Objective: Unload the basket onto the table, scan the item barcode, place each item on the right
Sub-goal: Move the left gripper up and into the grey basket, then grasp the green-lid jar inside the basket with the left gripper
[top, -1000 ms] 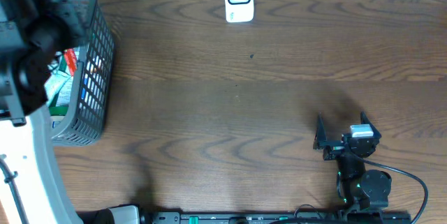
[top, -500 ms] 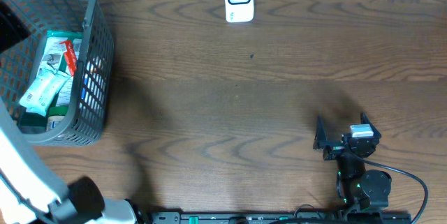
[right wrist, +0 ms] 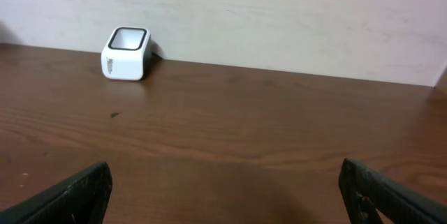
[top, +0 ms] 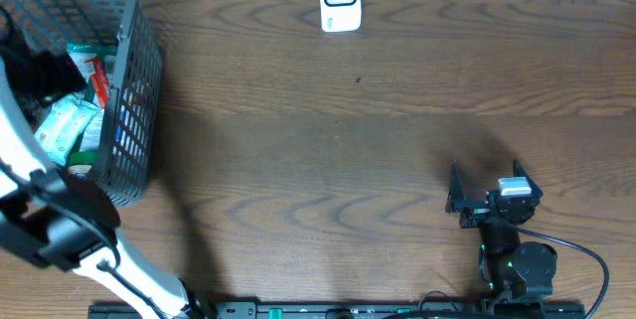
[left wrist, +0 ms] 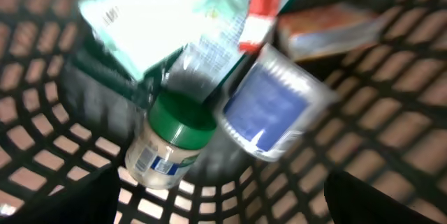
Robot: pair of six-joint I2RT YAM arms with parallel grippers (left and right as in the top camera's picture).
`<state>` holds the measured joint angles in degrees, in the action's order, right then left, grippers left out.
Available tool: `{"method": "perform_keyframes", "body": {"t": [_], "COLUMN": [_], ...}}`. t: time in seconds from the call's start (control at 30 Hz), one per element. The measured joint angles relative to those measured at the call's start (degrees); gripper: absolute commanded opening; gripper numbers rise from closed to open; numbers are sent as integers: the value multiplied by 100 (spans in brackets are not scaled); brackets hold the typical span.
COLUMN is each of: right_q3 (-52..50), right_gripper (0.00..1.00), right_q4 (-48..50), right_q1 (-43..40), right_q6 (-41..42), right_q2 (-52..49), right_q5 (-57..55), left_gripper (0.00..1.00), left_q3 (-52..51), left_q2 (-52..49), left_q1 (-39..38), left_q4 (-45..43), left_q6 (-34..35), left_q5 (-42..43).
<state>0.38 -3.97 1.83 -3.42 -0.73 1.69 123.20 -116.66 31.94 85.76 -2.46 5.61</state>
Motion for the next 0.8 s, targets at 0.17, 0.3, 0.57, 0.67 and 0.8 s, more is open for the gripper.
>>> {"method": "perform_keyframes", "body": {"t": [0.17, 0.3, 0.57, 0.67, 0.8], "right_q3": [0, 0, 0, 0, 0], "right_gripper": [99, 99, 99, 99, 99], "right_q4": [0, 0, -2, -2, 0], "right_q1": [0, 0, 0, 0, 0], "right_q6": [0, 0, 0, 0, 0], "right_q2": [0, 0, 0, 0, 0], "right_q5": [-2, 0, 0, 0, 0], "left_gripper": [92, 92, 92, 92, 92], "left_q3": [-13, -210, -640, -675, -874], "left_q2": [-610, -868, -973, -973, -953], "left_q1": [0, 0, 44, 79, 133], "left_q4": [417, 492, 391, 407, 398], "left_q6": [-37, -39, -37, -33, -28], "left_q5": [-192, -321, -442, -450, -505]}}
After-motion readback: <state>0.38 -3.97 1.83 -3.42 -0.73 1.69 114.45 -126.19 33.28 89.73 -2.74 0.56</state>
